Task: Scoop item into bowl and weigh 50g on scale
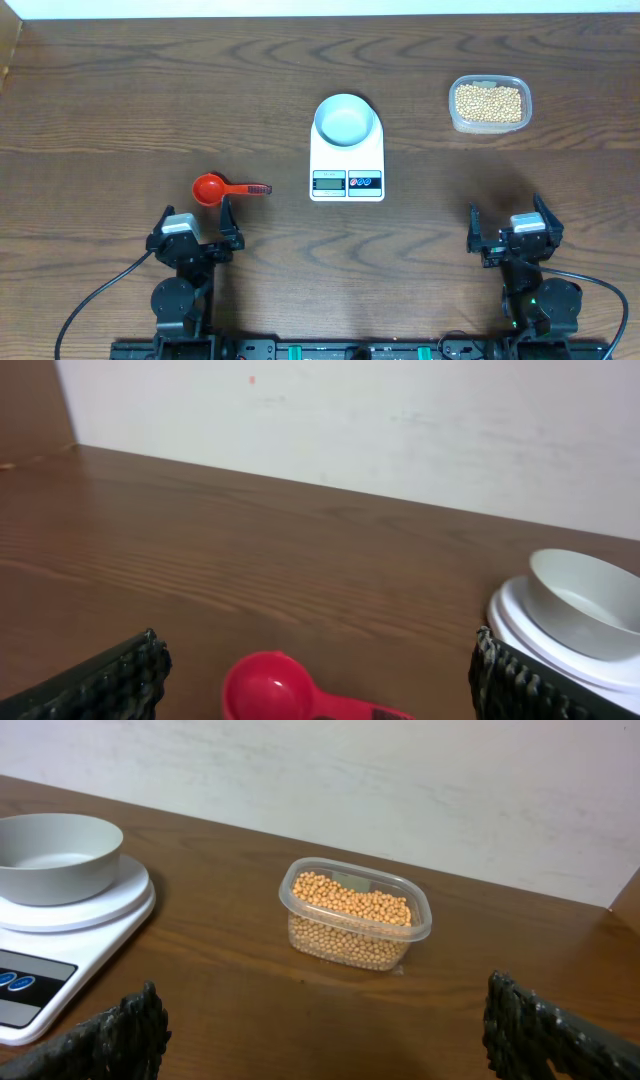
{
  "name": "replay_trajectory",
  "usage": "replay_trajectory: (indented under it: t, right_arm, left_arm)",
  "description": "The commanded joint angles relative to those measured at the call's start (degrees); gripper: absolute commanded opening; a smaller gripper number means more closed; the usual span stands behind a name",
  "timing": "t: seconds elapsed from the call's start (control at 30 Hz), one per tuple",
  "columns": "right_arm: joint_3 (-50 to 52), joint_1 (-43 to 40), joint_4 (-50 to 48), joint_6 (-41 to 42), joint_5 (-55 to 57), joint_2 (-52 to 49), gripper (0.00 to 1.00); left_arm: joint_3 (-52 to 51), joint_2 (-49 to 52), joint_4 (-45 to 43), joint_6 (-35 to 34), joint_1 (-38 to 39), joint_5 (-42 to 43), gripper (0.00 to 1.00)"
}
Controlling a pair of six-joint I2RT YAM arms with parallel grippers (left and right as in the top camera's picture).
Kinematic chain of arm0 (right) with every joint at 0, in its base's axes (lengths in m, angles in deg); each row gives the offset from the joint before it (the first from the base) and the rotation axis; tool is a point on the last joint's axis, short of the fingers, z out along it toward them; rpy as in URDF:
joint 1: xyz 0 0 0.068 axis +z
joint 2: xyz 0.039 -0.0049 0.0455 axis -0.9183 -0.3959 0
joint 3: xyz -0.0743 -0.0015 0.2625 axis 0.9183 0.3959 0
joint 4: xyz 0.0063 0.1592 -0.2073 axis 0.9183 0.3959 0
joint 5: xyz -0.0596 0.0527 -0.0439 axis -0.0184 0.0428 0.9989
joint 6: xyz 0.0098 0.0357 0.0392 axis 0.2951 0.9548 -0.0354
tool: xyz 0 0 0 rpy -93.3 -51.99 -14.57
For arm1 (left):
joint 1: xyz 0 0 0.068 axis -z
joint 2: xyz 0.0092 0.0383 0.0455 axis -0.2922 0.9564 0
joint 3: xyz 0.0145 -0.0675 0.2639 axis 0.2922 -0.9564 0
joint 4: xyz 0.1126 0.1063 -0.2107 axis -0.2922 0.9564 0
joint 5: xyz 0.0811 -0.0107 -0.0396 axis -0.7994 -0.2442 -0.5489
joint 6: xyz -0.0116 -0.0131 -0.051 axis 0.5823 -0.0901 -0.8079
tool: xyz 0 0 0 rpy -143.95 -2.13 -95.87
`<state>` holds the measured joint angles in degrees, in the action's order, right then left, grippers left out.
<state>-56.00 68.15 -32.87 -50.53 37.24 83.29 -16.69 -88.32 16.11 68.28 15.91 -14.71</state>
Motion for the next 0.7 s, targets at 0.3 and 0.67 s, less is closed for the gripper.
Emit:
replay_trajectory:
  t: [0.3,0.67]
  right_arm:
    - [0.2,0.2,0.0,0.0,-0.3,0.3,0.99]
    - [0.2,0.2,0.0,0.0,-0.3,0.3,0.99]
  left_arm:
    - [-1.4,-0.2,0.9,1.9,-0.2,-7.3,0.98]
    - [-1.4,-0.2,-4.1,-1.0,-0.2,-1.8,0.98]
